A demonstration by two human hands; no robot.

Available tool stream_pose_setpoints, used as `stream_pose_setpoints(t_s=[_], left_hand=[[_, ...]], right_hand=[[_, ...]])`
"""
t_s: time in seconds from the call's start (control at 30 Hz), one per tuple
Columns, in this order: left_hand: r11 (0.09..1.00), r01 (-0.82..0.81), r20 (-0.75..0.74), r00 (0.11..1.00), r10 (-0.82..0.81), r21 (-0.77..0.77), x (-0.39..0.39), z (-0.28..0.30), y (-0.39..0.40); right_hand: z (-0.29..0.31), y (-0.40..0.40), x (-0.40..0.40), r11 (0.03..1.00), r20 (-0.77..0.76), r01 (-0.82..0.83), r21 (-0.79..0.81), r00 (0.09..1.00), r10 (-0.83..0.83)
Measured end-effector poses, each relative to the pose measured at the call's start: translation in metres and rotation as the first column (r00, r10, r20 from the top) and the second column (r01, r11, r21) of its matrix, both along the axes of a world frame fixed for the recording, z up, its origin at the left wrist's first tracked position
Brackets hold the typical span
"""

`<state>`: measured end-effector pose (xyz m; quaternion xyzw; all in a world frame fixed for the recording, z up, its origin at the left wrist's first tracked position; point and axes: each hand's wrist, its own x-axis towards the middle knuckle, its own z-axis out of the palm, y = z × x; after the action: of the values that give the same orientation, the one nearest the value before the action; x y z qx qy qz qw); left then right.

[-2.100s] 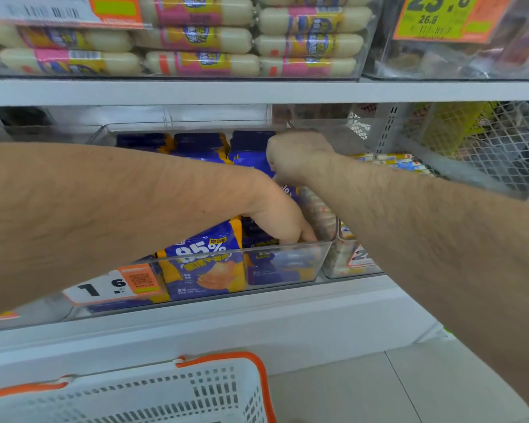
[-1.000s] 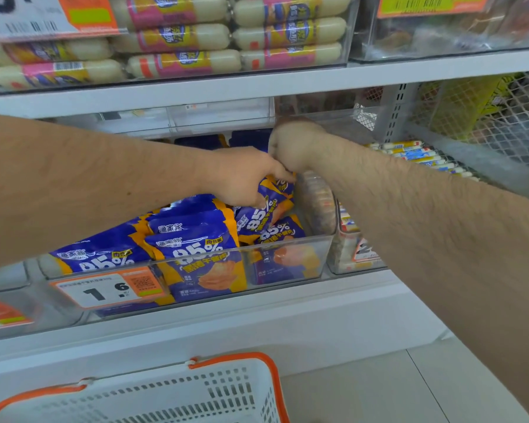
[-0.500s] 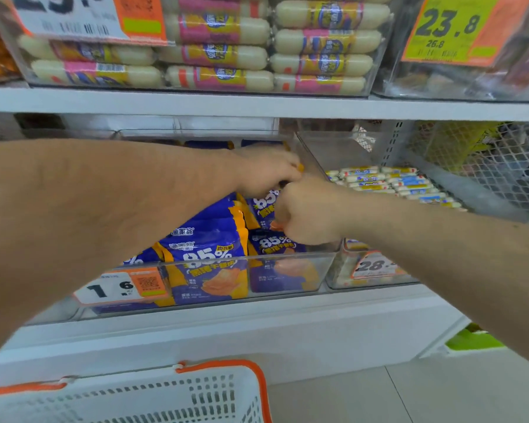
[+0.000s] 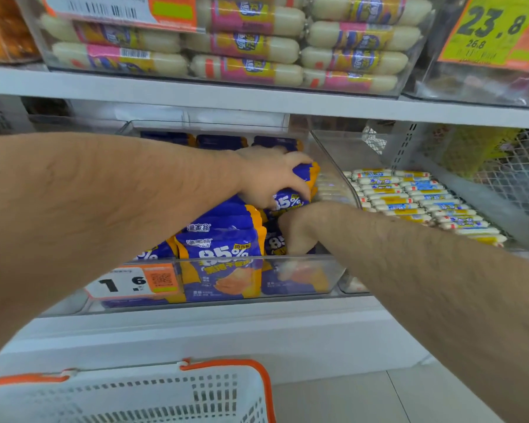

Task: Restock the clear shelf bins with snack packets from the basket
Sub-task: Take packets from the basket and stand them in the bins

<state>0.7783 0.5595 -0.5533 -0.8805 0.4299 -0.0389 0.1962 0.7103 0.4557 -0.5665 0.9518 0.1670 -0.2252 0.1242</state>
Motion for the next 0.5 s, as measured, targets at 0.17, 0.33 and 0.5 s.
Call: stream_pose_setpoints(t_s=[0.17,0.33,0.5], left_hand=[[0.990,-0.034,-0.146,0.989,0.013,-0.136,0.011,0.005,0.002],[0.948,-0.148,-0.329,0.943,0.049,-0.283,0.022,0.010,0.008],[0.932,-0.230,-0.314,0.939,0.137,-0.280,0.026,0.004,0.008]], right_hand=[[0.003,-0.004,-0.002,0.998,-0.058,0.043,0.039,0.998,-0.041],[0.006,-0.012,0.001,1.000,0.054,-0.014,0.027,0.998,0.013],[0.014,-0.028,-0.006,0.989,0.338,-0.119,0.087,0.937,0.083]])
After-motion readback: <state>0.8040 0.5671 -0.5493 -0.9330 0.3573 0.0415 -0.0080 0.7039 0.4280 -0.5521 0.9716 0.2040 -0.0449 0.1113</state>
